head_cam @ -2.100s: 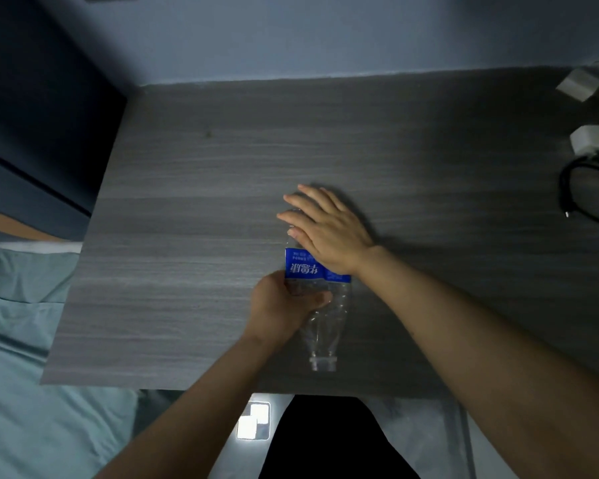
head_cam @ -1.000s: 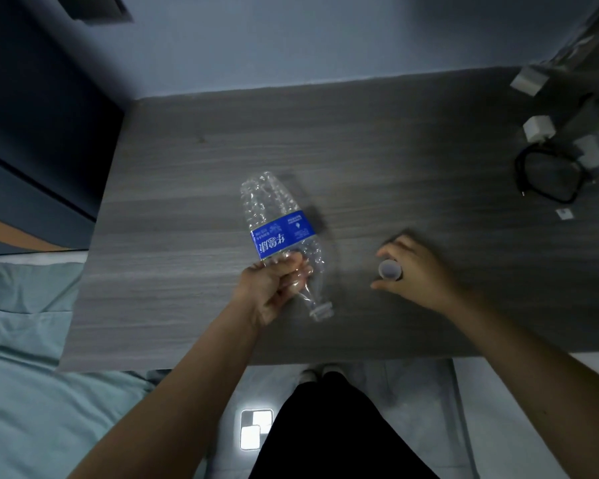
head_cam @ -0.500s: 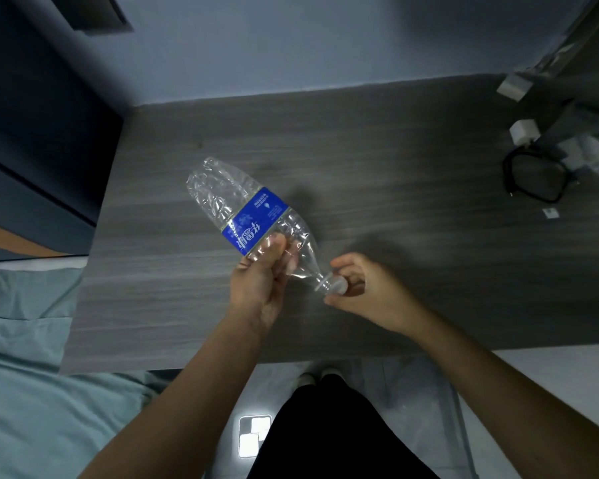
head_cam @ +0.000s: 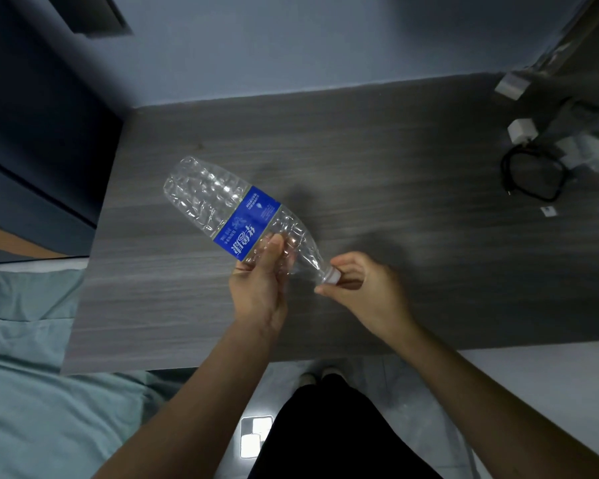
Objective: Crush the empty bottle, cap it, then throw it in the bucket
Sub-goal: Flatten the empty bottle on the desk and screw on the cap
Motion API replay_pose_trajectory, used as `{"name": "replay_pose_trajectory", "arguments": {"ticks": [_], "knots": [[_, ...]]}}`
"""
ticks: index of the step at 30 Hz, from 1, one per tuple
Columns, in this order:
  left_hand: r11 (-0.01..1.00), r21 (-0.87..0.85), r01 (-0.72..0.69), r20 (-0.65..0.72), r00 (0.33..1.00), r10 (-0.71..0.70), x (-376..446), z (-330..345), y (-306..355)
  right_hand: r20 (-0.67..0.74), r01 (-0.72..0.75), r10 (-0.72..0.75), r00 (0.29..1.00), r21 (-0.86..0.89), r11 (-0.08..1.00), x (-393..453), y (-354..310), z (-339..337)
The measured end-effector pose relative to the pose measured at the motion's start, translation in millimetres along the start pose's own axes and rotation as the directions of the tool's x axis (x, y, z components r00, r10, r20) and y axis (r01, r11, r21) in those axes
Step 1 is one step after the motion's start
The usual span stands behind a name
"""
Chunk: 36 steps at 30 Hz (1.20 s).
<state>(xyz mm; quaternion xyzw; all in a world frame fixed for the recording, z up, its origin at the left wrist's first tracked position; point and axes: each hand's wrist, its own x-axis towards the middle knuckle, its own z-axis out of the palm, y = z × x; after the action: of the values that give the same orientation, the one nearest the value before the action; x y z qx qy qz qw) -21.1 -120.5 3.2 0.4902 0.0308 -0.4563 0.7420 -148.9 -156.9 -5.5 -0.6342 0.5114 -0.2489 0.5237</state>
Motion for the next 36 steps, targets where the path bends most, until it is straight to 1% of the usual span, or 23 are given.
{"name": "replay_pose_trajectory", "arguments": {"ticks": [1,2,4,6,9,11,12,15,16,20,22,24,25,27,28,29,30,31,34,36], "knots": [[1.0,0.002,0.001,-0.007,1.0,-0.001,-0.8,0.3,-0.4,-0.018,0.011,-0.012,1.0,-0.035,0.999,-0.7,0.1,0.7],[1.0,0.004,0.004,-0.011,1.0,-0.004,-1.3,0.2,-0.4,-0.022,0.003,-0.004,1.0,-0.031,1.0,-1.0,0.5,0.8],[1.0,0.0,0.011,-0.008,1.0,-0.011,-1.5,-0.4,0.3,0.017,-0.072,0.071,0.997,0.067,0.995,-0.1,0.1,-0.9],[1.0,-0.015,0.022,-0.004,1.0,-0.022,-1.8,-1.4,1.3,0.102,-0.155,0.137,0.985,0.199,0.968,-0.7,-1.6,-4.0],[0.999,-0.039,0.035,0.013,0.999,-0.035,-2.8,-2.7,2.1,0.244,-0.267,0.164,0.956,0.484,0.833,-2.4,-2.0,-8.0],[0.998,-0.047,0.037,0.024,0.999,-0.036,-2.4,-2.5,2.7,0.268,-0.302,0.175,0.947,0.564,0.769,-3.8,-1.6,-8.6],[0.998,-0.051,0.036,0.026,0.999,-0.035,-1.8,-2.3,3.1,0.257,-0.301,0.181,0.949,0.578,0.758,-4.7,-0.8,-7.8],[0.997,-0.062,0.036,0.024,0.999,-0.034,0.6,-2.6,3.9,0.167,-0.235,0.175,0.97,0.484,0.843,-7.3,2.7,-3.0],[0.997,-0.064,0.039,0.025,0.999,-0.037,0.7,-3.4,4.2,0.171,-0.23,0.166,0.971,0.489,0.842,-7.9,2.5,-1.8],[0.998,-0.049,0.044,0.031,0.999,-0.043,-0.7,-7.2,4.6,0.271,-0.321,0.194,0.943,0.586,0.744,-9.3,0.9,-2.3],[0.998,-0.041,0.044,0.034,0.999,-0.043,-2.2,-7.7,4.7,0.328,-0.369,0.198,0.924,0.622,0.69,-9.5,0.0,-3.6],[0.998,-0.039,0.045,0.041,0.998,-0.043,-3.4,-6.6,5.1,0.383,-0.448,0.243,0.891,0.66,0.604,-9.2,-3.3,-3.2],[0.998,-0.041,0.046,0.046,0.998,-0.045,-3.8,-5.5,5.4,0.411,-0.507,0.297,0.862,0.682,0.527,-8.3,-4.1,-2.4],[0.998,-0.04,0.047,0.058,0.997,-0.045,-4.1,-4.3,6.4,0.481,-0.616,0.406,0.777,0.714,0.332,-6.9,-4.8,-0.9],[0.998,-0.036,0.047,0.063,0.997,-0.044,-4.1,-4.6,6.7,0.511,-0.646,0.431,0.743,0.716,0.264,-7.0,-5.5,-0.6],[0.998,-0.032,0.049,0.065,0.997,-0.047,-4.2,-5.2,6.7,0.527,-0.66,0.436,0.729,0.71,0.245,-7.5,-5.4,-0.4],[0.998,-0.029,0.056,0.061,0.997,-0.054,-4.2,-6.5,6.5,0.523,-0.657,0.426,0.738,0.702,0.275,-8.1,-4.3,0.4],[0.998,-0.029,0.064,0.052,0.997,-0.063,-4.2,-8.1,6.1,0.5,-0.63,0.401,0.768,0.702,0.331,-8.6,-2.7,1.7],[0.996,-0.052,0.078,0.024,0.997,-0.077,-2.9,-11.8,5.3,0.339,-0.439,0.278,0.899,0.713,0.547,-14.1,-1.8,6.7],[0.995,-0.061,0.081,0.016,0.997,-0.08,-2.1,-12.1,5.2,0.225,-0.315,0.221,0.949,0.645,0.697,-17.5,-3.2,8.3]]}}
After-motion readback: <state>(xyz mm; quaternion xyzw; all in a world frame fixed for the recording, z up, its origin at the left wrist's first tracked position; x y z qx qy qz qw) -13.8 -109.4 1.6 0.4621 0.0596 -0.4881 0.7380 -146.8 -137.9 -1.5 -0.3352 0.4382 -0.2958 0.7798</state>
